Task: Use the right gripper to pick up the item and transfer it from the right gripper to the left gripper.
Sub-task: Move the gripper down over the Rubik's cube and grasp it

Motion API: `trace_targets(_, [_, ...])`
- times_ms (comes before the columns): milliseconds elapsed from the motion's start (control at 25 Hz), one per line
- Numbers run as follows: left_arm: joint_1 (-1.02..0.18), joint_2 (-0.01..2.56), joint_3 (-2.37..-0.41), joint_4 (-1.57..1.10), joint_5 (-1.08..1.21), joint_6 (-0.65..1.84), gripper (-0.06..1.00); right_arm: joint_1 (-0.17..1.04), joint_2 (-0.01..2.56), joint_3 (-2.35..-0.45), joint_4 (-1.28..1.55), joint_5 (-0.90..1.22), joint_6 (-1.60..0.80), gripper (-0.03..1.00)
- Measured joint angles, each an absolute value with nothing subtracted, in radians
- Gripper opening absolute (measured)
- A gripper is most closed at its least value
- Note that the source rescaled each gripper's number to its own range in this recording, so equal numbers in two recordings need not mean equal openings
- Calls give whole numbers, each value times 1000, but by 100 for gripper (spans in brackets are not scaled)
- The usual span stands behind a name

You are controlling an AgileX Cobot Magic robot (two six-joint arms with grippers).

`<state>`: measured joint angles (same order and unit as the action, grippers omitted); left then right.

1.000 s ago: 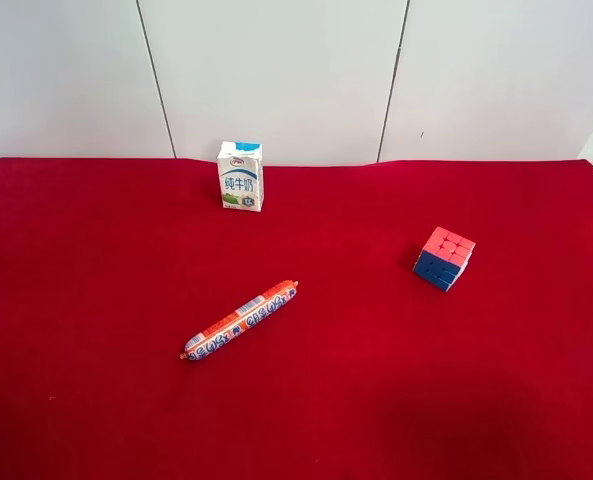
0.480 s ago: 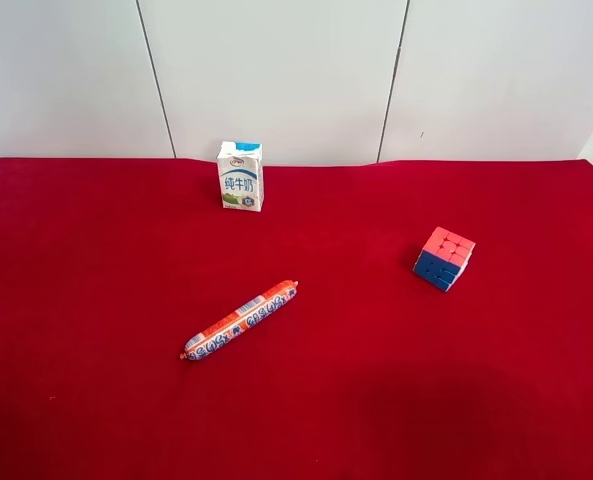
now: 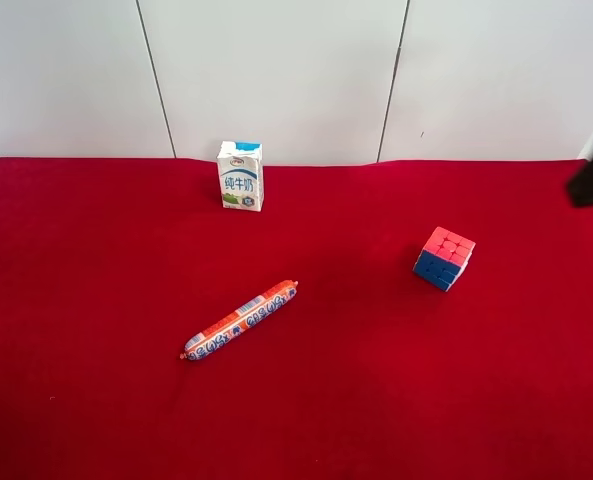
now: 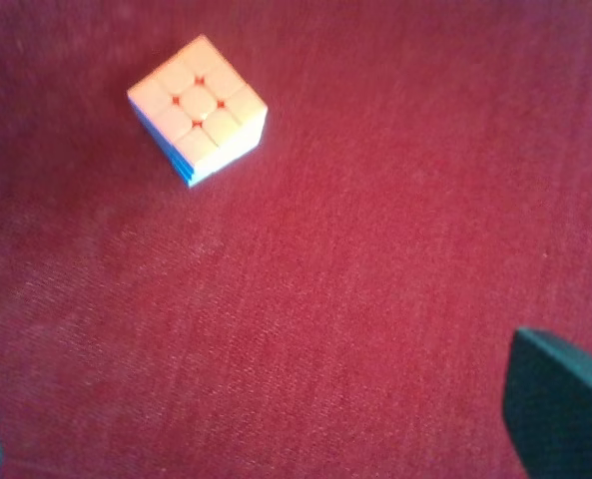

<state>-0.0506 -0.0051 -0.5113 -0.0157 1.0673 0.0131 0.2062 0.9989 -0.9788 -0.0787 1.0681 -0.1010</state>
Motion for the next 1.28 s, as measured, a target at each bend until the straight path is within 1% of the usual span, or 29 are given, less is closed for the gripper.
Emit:
trace_targets(240, [-51,-5,-511,-16,1067,13,100,206,1350,-1155,-76,1093,-237,100])
trace_targets(480, [-51,-5,-511,-16,1067,13,100,206,1580,-1281,-70,1089,-374,100])
trace_targets(840, [-51,-5,-511,-16,1064,13,100,206,1795,-1289,-63,1037,-504,100])
trace_targets(1080, [-51,-5,-511,-16,1064,13,100,206,1878,-1289,-63,961,-559,100])
trace_targets(1280, [-51,-5,-511,-16,1064,13,100,206,1941,-1290,-63,938,-582,100])
